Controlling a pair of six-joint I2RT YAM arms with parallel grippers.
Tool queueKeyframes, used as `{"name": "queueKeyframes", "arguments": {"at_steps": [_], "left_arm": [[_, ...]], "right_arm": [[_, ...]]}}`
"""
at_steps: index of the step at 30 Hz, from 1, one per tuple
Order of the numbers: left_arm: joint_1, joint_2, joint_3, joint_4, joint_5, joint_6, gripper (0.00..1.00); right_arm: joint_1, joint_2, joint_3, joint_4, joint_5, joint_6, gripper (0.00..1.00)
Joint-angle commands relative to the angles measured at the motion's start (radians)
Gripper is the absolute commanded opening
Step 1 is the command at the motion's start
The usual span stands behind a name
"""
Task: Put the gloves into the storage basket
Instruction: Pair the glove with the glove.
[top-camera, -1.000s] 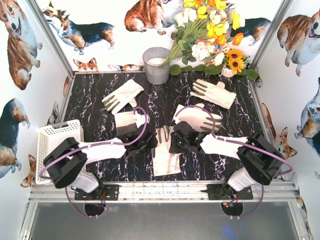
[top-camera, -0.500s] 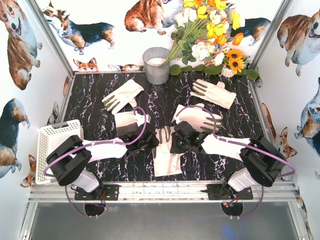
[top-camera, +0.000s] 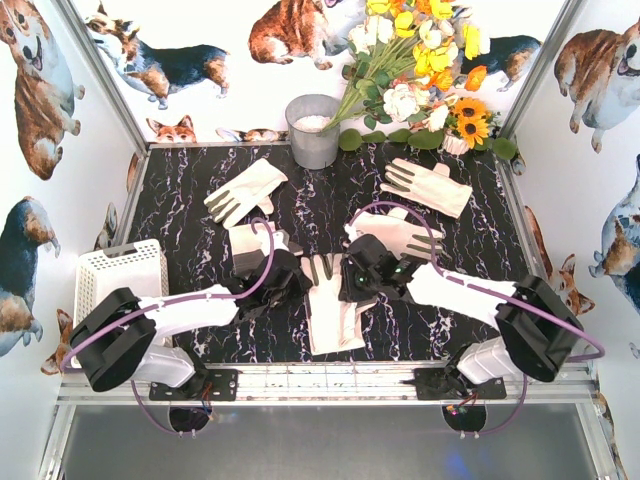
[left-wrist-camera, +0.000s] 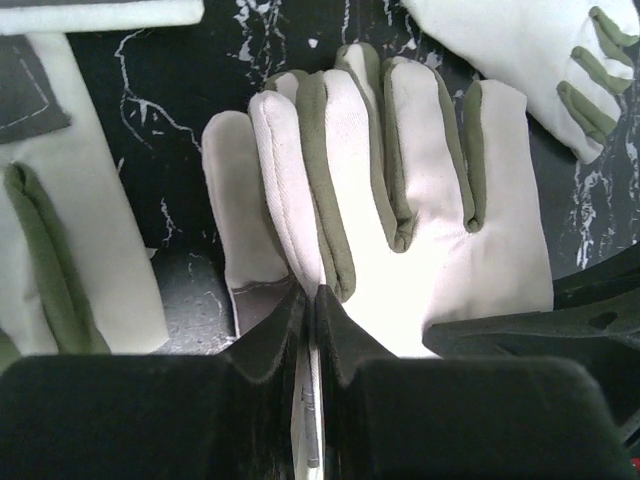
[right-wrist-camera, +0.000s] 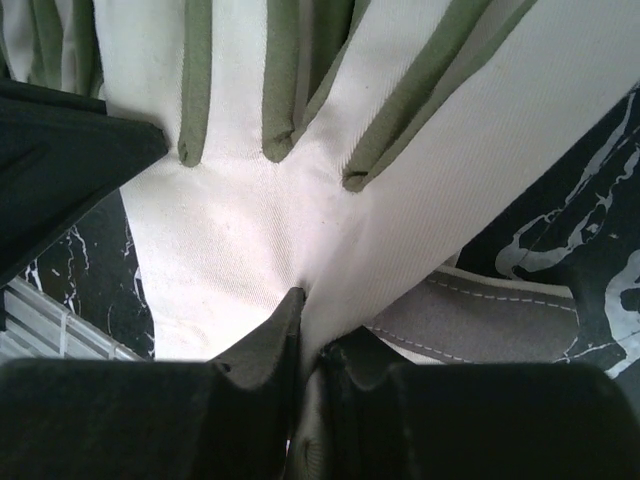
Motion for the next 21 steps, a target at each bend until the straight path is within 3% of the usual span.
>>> {"name": "queueKeyframes", "arguments": {"at_steps": [1, 21], "left_arm": [[0.006, -0.008, -0.021, -0.02, -0.044, -0.001, 0.0], [0.027, 0.074, 0.027, -0.041, -0.081, 0.082, 0.0]], "right_arm": [[-0.001, 0.044, 0.054, -0.033, 0.004, -0.044, 0.0], [-0.001, 0.096, 0.013, 0.024, 0.014, -0.02, 0.0]]}}
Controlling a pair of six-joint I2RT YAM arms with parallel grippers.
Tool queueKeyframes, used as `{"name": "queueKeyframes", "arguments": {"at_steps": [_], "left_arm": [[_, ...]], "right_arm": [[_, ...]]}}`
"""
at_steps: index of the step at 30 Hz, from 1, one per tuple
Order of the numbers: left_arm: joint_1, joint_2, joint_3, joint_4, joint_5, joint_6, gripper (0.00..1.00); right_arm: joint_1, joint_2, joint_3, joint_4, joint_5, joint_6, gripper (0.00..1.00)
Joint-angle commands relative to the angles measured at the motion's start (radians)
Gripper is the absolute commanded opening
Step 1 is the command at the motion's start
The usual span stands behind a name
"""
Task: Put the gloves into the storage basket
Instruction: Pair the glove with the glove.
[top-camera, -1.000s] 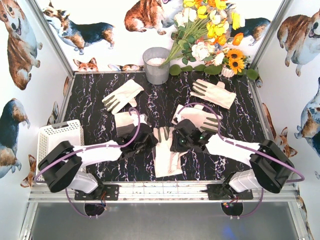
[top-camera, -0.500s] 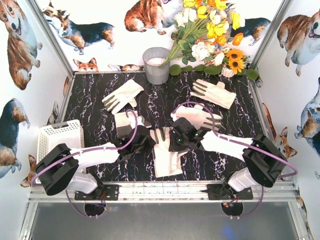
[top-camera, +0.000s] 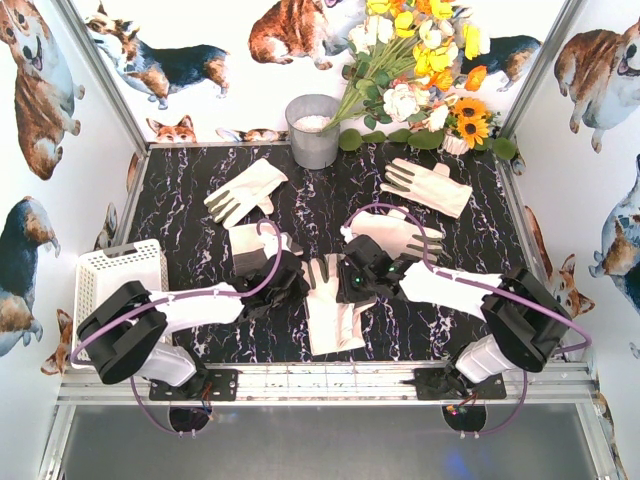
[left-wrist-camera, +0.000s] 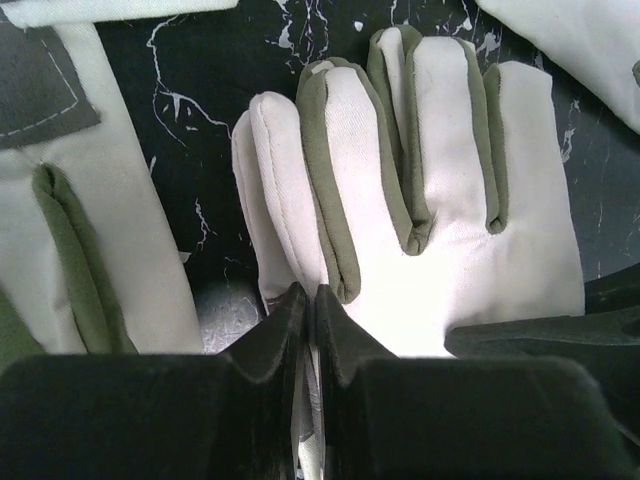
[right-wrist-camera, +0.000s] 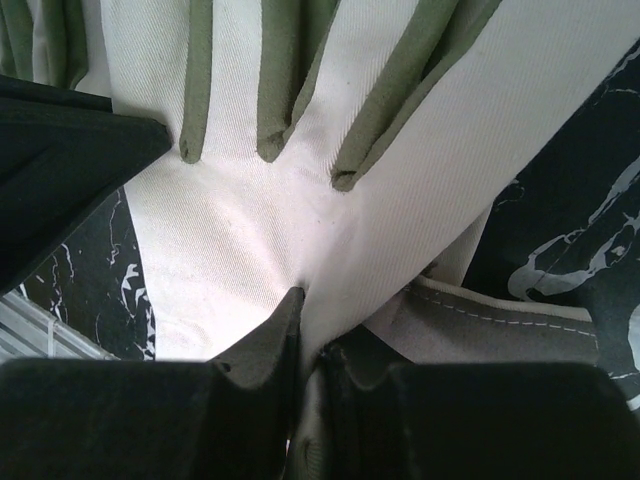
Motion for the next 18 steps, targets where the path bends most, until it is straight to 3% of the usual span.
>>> {"name": "queueKeyframes", "arguments": {"at_steps": [1, 12, 15, 18], "left_arm": [[0.025, 0.025, 0.027, -0.023, -0.064, 0.044, 0.0], [0.036, 0.064, 0.035, -0.039, -0.067, 0.047, 0.0], [0.036, 0.031, 0.046, -0.061, -0.059, 0.072, 0.14], [0.029, -0.013, 0.086, -0.119, -0.043, 0.1, 0.22]], "right_arm": [[-0.001, 0.023, -0.007, 0.008, 0.033, -0.011, 0.0], [-0.001, 0.093, -0.045, 0.053, 0.048, -0.007, 0.0], [-0.001, 0.105, -0.051, 0.062, 0.05, -0.006, 0.0], [-0.001, 0.117, -0.052, 0.069, 0.047, -0.003, 0.0]]}}
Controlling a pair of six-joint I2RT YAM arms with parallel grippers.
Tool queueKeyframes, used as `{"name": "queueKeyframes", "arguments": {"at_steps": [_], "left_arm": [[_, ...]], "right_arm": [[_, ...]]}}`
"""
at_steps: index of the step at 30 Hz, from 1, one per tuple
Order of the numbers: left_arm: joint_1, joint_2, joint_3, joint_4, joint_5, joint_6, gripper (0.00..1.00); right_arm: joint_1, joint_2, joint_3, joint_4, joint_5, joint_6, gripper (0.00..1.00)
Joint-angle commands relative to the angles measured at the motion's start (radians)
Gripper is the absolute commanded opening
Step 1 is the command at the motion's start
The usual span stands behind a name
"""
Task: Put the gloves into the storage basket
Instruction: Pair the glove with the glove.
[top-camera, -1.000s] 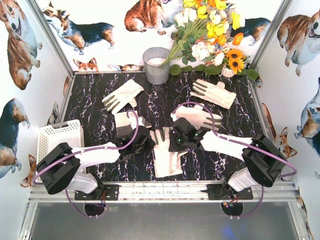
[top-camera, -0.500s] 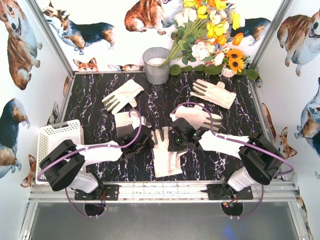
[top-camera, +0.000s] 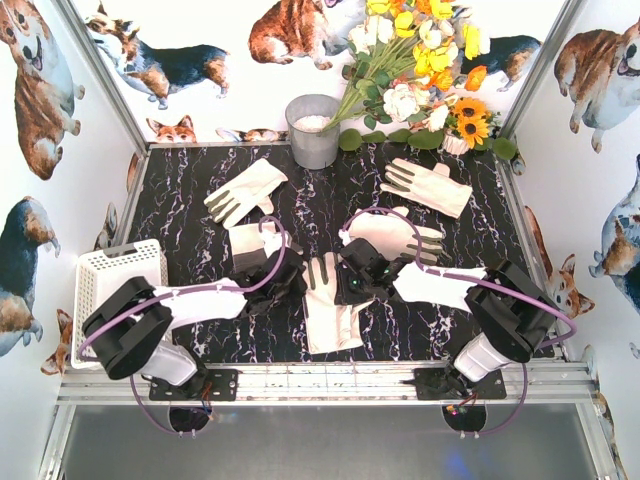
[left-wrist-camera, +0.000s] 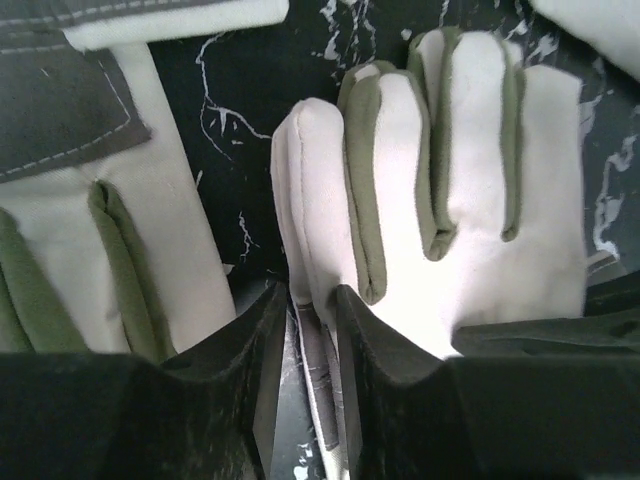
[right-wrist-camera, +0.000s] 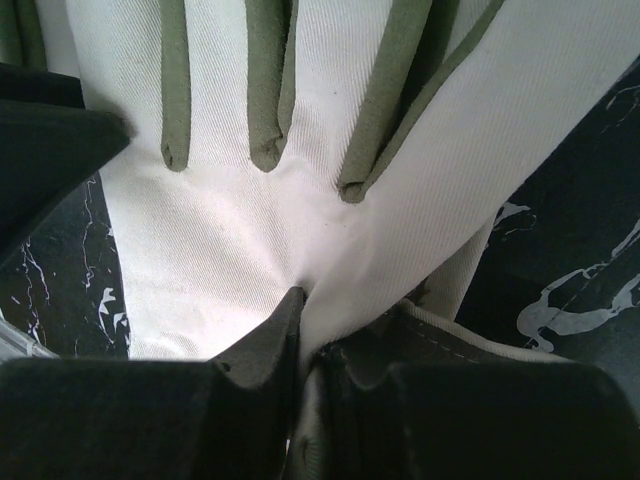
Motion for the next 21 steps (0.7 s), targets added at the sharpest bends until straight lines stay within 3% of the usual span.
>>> {"name": "queueKeyframes", "arguments": {"at_steps": [1, 5, 11, 17, 21], "left_arm": [[0.0, -0.077, 0.072, -0.102, -0.031, 0.064, 0.24], [-0.029, -0.135, 0.1, -0.154, -0.027, 0.073, 0.23], [-0.063, -0.078, 0.038, 0.03, 0.151, 0.011, 0.11], [-0.076, 0.052, 0.037, 0.037, 0.131, -0.021, 0.05], [-0.076, 0.1, 0.051, -0.062, 0.056, 0.002, 0.03]], "right_arm": [[-0.001, 0.038, -0.027, -0.021, 0.045, -0.014, 0.0], [-0.001, 0.046, -0.025, -0.019, 0.044, -0.012, 0.0], [-0.001, 0.058, -0.026, -0.013, 0.043, -0.012, 0.0], [-0.001, 0.054, -0.033, -0.009, 0.044, -0.006, 0.0], [-0.001, 0.027, -0.025, -0.041, 0.049, -0.02, 0.0]]}}
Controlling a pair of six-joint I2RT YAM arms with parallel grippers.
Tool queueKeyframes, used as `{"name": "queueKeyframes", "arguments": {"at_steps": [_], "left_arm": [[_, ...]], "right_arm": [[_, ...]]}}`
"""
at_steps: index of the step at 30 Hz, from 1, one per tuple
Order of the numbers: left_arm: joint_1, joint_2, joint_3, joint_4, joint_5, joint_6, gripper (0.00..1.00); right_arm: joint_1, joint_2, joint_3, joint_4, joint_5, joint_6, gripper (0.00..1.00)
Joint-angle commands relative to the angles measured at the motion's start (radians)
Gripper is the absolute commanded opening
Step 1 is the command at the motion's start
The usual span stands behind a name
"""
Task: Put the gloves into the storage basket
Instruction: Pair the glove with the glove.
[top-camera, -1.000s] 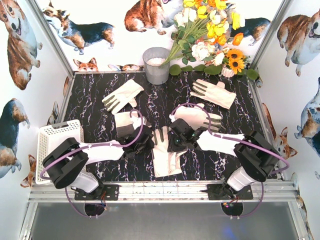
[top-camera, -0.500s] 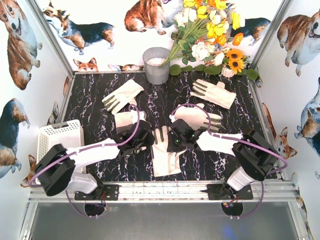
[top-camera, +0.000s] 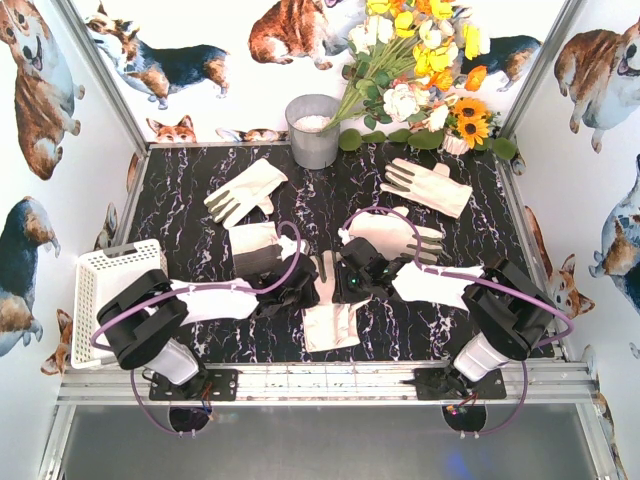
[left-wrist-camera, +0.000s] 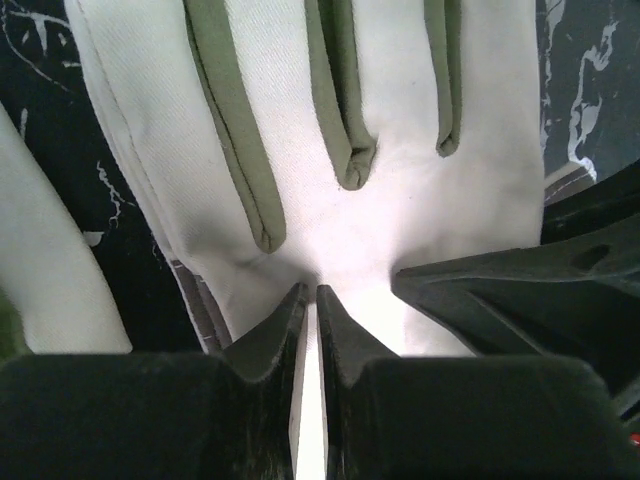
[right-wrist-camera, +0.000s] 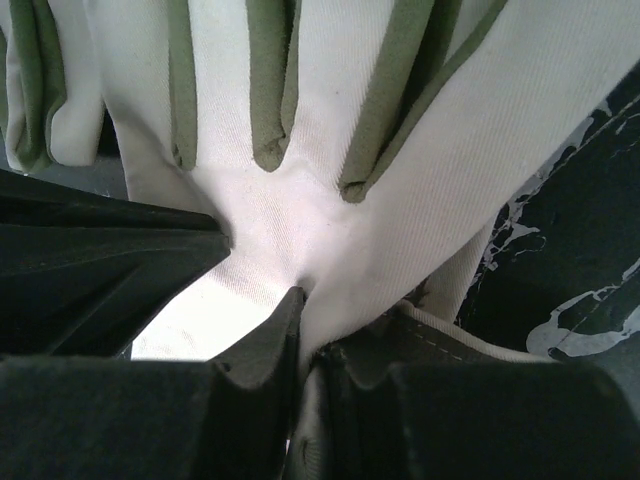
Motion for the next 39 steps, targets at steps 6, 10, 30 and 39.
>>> {"name": "queueKeyframes", "arguments": {"at_steps": [6, 10, 30, 39], "left_arm": [[-0.005, 0.053, -0.029, -0.116, -0.064, 0.037, 0.04], [-0.008, 0.035, -0.061, -0.079, -0.05, 0.043, 0.07], [-0.08, 0.06, 0.1, -0.09, -0.035, 0.074, 0.21], [-0.079, -0.088, 0.141, -0.147, -0.081, 0.073, 0.41]], "right_arm": [[-0.001, -0.091, 0.004, -0.206, 0.106, -0.097, 0.23], [-0.001, -0.208, -0.012, -0.262, 0.165, -0.121, 0.43], [-0.188, -0.548, 0.001, -0.428, 0.051, -0.198, 0.48], [-0.16, -0.48, 0.002, -0.322, -0.171, -0.121, 0.43]]}}
